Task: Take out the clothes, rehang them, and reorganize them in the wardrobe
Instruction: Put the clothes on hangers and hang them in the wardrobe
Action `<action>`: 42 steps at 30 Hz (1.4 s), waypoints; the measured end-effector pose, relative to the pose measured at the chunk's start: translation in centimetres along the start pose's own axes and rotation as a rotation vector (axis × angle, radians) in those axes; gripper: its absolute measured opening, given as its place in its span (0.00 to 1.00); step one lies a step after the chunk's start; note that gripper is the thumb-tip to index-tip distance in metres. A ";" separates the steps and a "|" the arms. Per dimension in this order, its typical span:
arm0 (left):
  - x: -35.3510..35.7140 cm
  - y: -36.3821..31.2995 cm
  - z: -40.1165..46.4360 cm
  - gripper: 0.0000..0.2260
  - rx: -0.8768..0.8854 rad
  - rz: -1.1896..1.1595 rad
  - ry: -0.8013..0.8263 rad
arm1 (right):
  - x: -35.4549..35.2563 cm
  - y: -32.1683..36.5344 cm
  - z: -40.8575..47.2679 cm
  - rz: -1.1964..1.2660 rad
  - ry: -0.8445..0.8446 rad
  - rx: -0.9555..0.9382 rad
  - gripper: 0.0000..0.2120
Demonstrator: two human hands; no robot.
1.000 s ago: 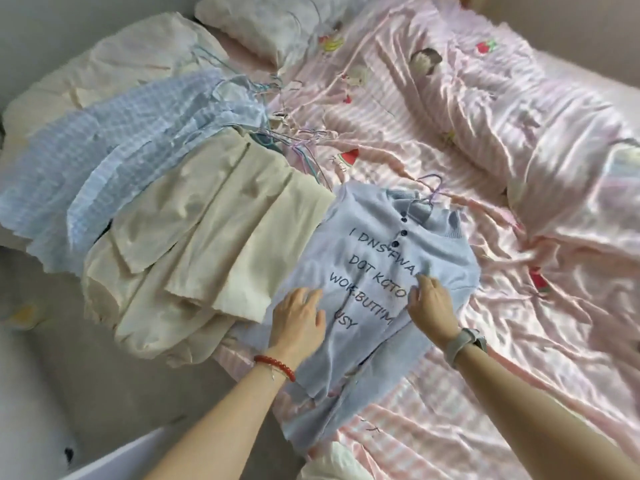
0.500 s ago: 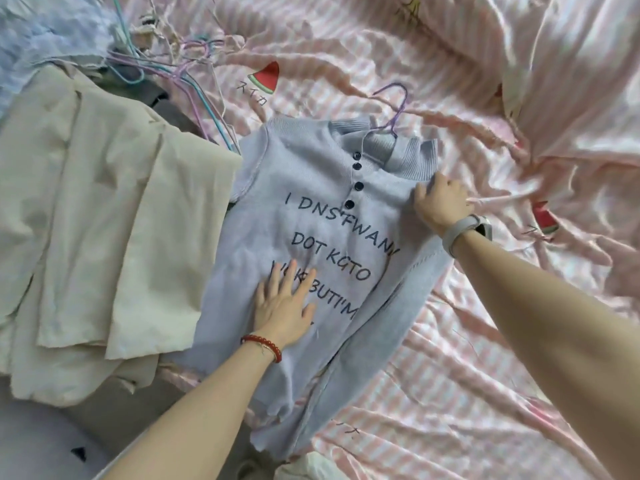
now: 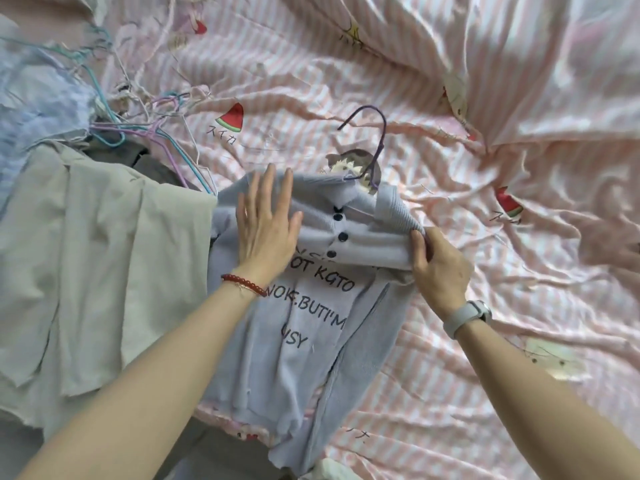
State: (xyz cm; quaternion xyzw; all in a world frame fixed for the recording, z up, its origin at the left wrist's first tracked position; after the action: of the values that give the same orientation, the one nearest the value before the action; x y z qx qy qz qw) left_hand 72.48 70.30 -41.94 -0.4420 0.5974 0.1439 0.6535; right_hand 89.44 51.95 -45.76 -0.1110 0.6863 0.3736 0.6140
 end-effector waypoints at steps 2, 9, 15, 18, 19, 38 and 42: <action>-0.4 -0.6 2.2 0.26 0.034 0.087 0.157 | -1.7 -1.1 -1.2 -0.017 -0.036 -0.057 0.18; 1.0 -3.1 -1.2 0.12 0.017 -0.047 0.477 | -4.7 -4.0 -0.2 -0.135 -0.073 -0.023 0.18; -1.3 -1.5 -11.1 0.08 -0.229 -0.292 0.418 | -4.2 -0.6 -0.9 -0.062 0.042 -0.135 0.16; -3.9 -0.5 -14.7 0.09 -0.365 -0.409 0.394 | -4.5 2.8 -1.9 0.004 0.017 -0.258 0.18; -4.8 -0.3 -15.7 0.10 -0.397 -0.439 0.377 | -4.6 3.9 -2.1 0.022 0.012 -0.286 0.18; -19.3 5.7 -46.4 0.16 -0.631 -0.805 -0.460 | -10.8 31.7 -19.9 0.286 -0.039 -1.065 0.10; -19.4 6.3 -55.9 0.17 -0.744 -0.713 -0.596 | -11.9 35.1 -27.9 0.272 0.017 -1.239 0.16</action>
State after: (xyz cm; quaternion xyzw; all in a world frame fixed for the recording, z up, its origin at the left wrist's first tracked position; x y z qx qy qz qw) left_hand 26.71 38.58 -21.01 -0.7552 0.1122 0.2330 0.6023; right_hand 49.44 54.61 -22.51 -0.3605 0.3556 0.7754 0.3774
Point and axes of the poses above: each hand's wrist, its own z-axis towards the middle knuckle, its own x-axis out of the palm, y = z × x, the point moved 1 cm from there along z, towards the middle knuckle, and after that the axes turned 8 degrees about -z, right-handed, at the moved point
